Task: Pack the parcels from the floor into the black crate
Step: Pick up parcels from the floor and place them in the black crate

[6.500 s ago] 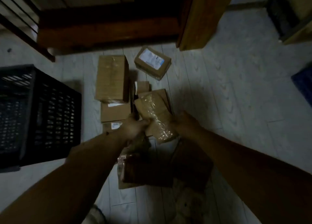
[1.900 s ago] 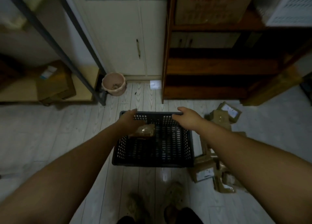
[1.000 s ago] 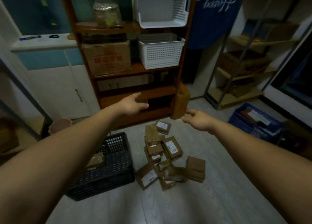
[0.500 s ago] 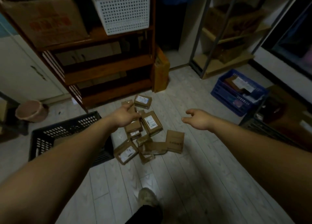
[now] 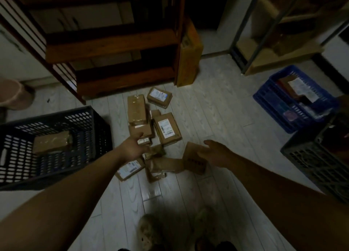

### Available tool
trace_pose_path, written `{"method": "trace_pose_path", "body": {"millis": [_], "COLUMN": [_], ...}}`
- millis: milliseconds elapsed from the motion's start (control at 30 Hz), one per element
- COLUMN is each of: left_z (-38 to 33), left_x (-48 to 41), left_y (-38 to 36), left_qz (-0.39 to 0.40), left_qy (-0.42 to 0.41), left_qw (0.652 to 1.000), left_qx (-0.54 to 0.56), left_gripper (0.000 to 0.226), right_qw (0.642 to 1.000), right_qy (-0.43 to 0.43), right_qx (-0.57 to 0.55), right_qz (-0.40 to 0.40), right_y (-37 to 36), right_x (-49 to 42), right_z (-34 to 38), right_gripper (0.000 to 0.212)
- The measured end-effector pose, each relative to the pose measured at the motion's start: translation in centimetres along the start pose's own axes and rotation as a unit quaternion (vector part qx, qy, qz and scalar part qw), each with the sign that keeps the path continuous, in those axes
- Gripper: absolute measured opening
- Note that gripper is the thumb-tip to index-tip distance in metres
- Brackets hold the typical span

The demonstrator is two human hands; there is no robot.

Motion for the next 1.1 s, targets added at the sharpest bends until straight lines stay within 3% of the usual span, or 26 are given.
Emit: {"method": "trace_pose_path", "body": {"millis": [133, 200, 267, 467, 533, 633, 733, 867, 967, 1100], "left_z": [7.7, 12.0, 15.7, 26.3, 28.2, 29.0, 27.6, 22.9, 18.6, 11.9], "left_x": [-7.0, -10.3, -13.5, -20.9, -22.2, -23.0, -22.1, -18.5, -13.6, -6.9], "left_y": [-4.8, -7.4, -10.1, -16.8, -18.1, -18.4, -16.9, -12.5, -8.1, -1.4], "left_qz": [0.009, -0.006, -0.011, 0.057, 0.052, -0.014, -0.039, -0.011, -0.008, -0.087], "left_qy": [-0.021, -0.021, -0.035, -0.006, -0.027, -0.055, -0.077, -0.092, -0.025, 0.036], "left_qw": [0.989, 0.959, 0.938, 0.952, 0.956, 0.978, 0.987, 0.996, 0.985, 0.942], "left_qx": [-0.145, -0.281, -0.344, -0.300, -0.287, -0.201, -0.133, -0.017, 0.173, 0.322], "left_gripper": [0.066, 0.076, 0.082, 0.115, 0.109, 0.079, 0.072, 0.071, 0.065, 0.063], "right_qw": [0.995, 0.986, 0.973, 0.950, 0.930, 0.916, 0.926, 0.979, 0.978, 0.956], "right_qy": [0.076, 0.114, 0.131, 0.135, 0.160, 0.193, 0.226, 0.195, 0.186, 0.138], "right_qx": [0.060, 0.116, 0.182, 0.278, 0.329, 0.342, 0.292, 0.047, -0.089, -0.260], "right_qz": [-0.004, -0.037, -0.057, 0.047, 0.014, -0.076, -0.081, 0.027, 0.036, -0.006], "right_y": [-5.1, -8.2, -11.8, -23.4, -25.4, -26.5, -25.6, -19.5, -13.0, -5.4], "right_x": [-9.3, -14.6, -19.6, -30.2, -31.8, -32.8, -31.6, -27.2, -20.9, -11.6], "right_z": [-2.3, -3.9, -5.5, -10.0, -10.6, -11.1, -10.1, -6.4, -2.1, 4.1], "right_gripper": [0.043, 0.048, 0.058, 0.107, 0.112, 0.100, 0.091, 0.087, 0.073, 0.068]}}
Point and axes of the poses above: each hand's wrist, its own x-axis away from the middle knuckle, its own y-axis out of the back of the hand, z = x × y, the point moved 6 cm from there along -x, towards the middle knuckle, and after that the axes turned 4 degrees about -y, right-handed, at the moved point
